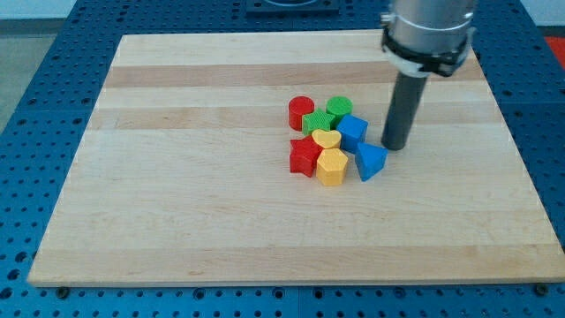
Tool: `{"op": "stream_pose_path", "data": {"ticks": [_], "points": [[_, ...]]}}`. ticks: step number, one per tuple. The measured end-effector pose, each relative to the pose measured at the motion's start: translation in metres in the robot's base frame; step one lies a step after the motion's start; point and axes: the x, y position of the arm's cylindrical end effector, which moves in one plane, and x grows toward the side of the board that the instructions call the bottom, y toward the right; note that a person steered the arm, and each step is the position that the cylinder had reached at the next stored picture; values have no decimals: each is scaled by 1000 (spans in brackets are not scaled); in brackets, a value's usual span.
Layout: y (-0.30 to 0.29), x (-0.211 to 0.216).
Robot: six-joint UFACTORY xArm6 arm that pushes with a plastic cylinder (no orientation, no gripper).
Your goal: Push the blue triangle into the yellow hexagon
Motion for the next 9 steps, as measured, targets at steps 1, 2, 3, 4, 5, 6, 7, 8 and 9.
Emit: {"op": "stream_pose_path", "data": {"ticks": [1,2,3,4,5,6,7,8,9], "points": [[20,7],[22,23],[21,35],[14,44],[1,40],[-17,27],[-44,27],[-68,27],[-72,27]]}}
